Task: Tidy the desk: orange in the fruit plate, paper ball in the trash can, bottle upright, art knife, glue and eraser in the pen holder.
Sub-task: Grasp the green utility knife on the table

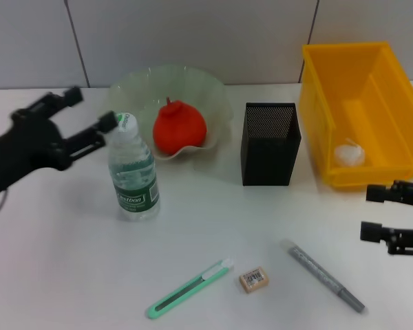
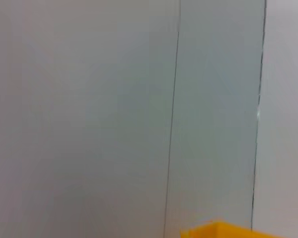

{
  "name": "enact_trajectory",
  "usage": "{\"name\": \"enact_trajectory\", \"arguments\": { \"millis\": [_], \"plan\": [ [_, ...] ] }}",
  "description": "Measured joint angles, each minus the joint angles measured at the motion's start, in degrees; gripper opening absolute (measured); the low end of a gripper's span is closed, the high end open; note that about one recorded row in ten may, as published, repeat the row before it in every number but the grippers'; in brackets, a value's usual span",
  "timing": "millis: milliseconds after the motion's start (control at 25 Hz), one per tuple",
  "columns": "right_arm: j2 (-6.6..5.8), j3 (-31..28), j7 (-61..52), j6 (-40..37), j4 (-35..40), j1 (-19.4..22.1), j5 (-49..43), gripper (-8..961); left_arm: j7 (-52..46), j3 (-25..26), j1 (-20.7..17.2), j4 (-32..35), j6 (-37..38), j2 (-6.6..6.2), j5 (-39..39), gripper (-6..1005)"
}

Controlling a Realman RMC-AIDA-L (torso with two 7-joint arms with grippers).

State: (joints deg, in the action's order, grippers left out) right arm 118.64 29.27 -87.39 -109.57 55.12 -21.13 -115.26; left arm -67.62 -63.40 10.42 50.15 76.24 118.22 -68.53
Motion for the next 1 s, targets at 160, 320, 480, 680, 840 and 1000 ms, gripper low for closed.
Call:
{"name": "enact_trajectory", "arguments": {
  "millis": [160, 320, 480, 680, 840, 1000],
  "plan": [
    [0.45, 1.31, -7.90, 0.17, 5.78, -1.58, -0.80, 810, 1.17, 6.82, -0.76, -2.91, 7.30, -0.56, -0.87, 807],
    [-0.06, 6.79, -23.05, 1.11, 13.95, -5.36, -2.98, 810, 4.73, 12.08, -1.82, -10.21, 16.21, -3.25, -1.35, 807],
    [-1.08, 15.72, -41.22, 2.85, 21.67, -13.49, -14.08, 810, 10.30, 12.84, -4.01, -16.47, 22.29, -6.05, -2.59, 807],
    [-2.05, 24.81, -53.32, 3.03, 19.31, -24.04, -26.62, 810, 12.58, 13.22, -5.77, -17.12, 23.54, -6.25, -6.03, 806],
    [-1.39, 27.93, -54.33, 3.49, 14.90, -29.06, -29.97, 810, 12.88, 13.34, -6.40, -17.33, 23.69, -6.19, -8.02, 806],
    [0.15, 38.71, -54.58, 8.82, 8.17, -34.59, -32.60, 810, 13.78, 13.73, -6.83, -17.38, 23.85, -5.75, -9.83, 806]
  ]
}}
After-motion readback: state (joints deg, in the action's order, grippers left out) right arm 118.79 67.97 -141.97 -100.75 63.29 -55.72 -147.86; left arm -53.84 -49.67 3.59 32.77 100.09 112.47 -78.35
